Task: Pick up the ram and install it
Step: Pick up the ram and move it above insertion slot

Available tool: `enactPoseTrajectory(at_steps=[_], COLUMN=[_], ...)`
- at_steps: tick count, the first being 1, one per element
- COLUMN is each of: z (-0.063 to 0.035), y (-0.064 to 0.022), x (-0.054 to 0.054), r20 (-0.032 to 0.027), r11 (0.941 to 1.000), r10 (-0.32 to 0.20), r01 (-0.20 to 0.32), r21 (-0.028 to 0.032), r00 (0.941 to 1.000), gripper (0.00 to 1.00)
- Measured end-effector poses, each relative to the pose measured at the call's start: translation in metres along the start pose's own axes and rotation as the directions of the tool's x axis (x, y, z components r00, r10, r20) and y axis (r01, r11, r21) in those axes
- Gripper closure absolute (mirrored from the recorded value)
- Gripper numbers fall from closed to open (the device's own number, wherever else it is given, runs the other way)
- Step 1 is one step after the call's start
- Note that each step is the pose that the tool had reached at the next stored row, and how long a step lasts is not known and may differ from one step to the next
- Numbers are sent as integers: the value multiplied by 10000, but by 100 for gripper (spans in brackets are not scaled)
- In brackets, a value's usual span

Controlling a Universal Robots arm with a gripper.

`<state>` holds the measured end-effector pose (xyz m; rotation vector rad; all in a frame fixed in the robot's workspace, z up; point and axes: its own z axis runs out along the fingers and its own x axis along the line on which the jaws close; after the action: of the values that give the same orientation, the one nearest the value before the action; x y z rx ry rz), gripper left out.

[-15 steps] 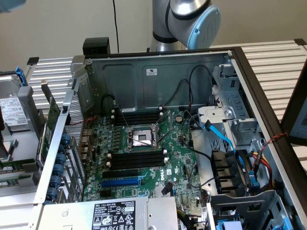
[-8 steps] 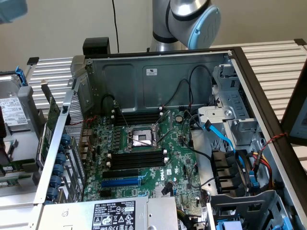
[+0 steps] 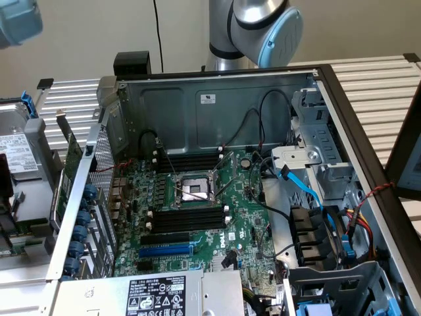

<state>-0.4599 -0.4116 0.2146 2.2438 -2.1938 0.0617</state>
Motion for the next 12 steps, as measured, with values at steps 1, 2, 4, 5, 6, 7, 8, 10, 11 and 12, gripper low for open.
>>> enactPoseTrajectory(at_steps=[1,2,4,5,6,7,8,10,11,12], z=[19,37,72,90,103,112,122,139,142,142], y=[0,0,1,1,1,2,2,2,3,3], x=[0,0,-1,-2,-2,-2,-2,-2,-2,-1], r20=[2,1,4,7,13,20,29,43,47,47], r11=[10000,10000,10000,10000,10000,10000,10000,10000,10000,10000], r10=[1,3,6,9,12,15,19,26,32,43], r01=[-1,-3,-6,-9,-12,-15,-19,-26,-32,-43], r21=[1,0,-1,0,-1,-1,-1,0,0,-2], r00=[10000,10000,10000,10000,10000,10000,10000,10000,10000,10000], gripper=[64,64,64,64,64,64,64,72,72,78])
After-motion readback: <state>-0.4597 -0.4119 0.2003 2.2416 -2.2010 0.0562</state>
